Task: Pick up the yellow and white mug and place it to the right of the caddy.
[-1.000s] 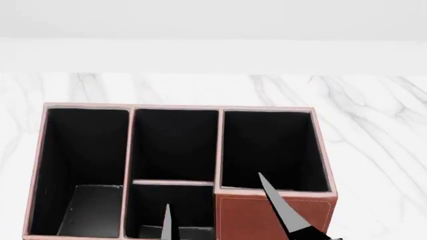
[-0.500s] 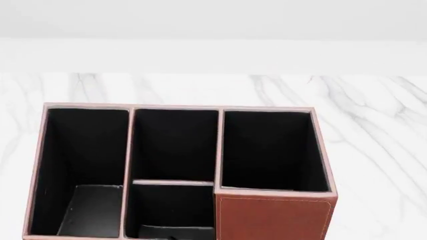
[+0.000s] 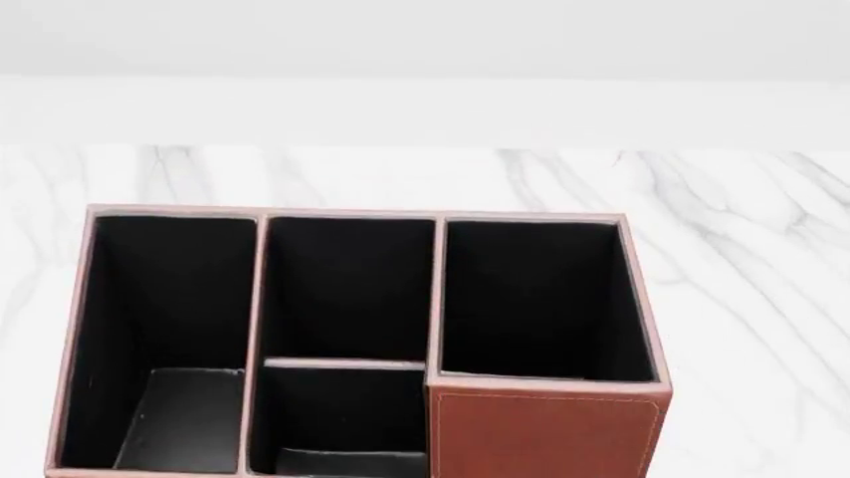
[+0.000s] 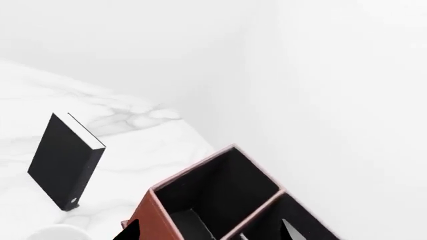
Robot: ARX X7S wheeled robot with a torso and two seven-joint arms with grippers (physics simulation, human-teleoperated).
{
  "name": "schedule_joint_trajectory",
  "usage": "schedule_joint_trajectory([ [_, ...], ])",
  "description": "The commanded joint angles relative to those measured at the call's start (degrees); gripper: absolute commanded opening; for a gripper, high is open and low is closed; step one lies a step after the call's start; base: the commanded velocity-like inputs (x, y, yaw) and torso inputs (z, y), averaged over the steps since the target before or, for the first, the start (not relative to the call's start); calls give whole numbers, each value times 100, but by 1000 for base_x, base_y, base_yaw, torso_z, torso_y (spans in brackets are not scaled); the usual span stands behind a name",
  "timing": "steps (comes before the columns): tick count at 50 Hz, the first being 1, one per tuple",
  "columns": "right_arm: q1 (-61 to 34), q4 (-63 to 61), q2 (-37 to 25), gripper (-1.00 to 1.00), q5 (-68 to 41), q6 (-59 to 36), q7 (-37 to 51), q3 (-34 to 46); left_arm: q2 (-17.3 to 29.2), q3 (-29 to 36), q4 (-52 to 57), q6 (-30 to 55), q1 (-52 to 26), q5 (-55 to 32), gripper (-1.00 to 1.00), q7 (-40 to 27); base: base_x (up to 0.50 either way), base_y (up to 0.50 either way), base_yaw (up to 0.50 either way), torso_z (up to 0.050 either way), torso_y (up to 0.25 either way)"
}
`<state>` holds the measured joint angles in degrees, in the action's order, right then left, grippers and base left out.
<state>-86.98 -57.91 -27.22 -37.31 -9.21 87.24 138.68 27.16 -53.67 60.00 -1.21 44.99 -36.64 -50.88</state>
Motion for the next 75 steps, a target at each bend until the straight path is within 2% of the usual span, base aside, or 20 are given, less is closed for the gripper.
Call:
schedule_joint_trajectory([
  [1,196,476,-172,100,-271,886,-603,-275,20,35,0,29,0,19,100,-32,0,0,0,0,0],
  [5,309,642,-534,100,-219,1540,-986,-349,252,205,0,103,0,97,100,-265,0,0,0,0,0],
  [10,435,518,-439,100,-233,1640,-950,-444,404,301,0,153,0,127,100,-403,0,0,0,0,0],
  [19,1094,428,566,100,-284,1294,-830,-483,280,205,0,133,0,75,100,-284,0,0,0,0,0],
  [28,1688,511,971,100,-95,970,-572,-434,325,219,0,148,0,67,100,-310,0,0,0,0,0],
  [40,2176,678,788,100,91,1011,-448,-478,368,239,0,164,0,70,100,-343,0,0,0,0,0],
  [47,2286,480,905,100,135,616,-150,-535,341,226,0,155,0,62,100,-314,0,0,0,0,0],
  [59,2318,666,716,100,14,636,-329,-668,348,284,0,134,0,98,100,-334,0,0,0,0,0],
  [64,2315,645,681,100,-53,591,-368,-714,156,146,0,91,0,29,100,-147,0,0,0,0,0],
  [75,2372,731,607,100,-338,787,-774,-740,283,213,0,121,0,39,100,-263,0,0,0,0,0],
])
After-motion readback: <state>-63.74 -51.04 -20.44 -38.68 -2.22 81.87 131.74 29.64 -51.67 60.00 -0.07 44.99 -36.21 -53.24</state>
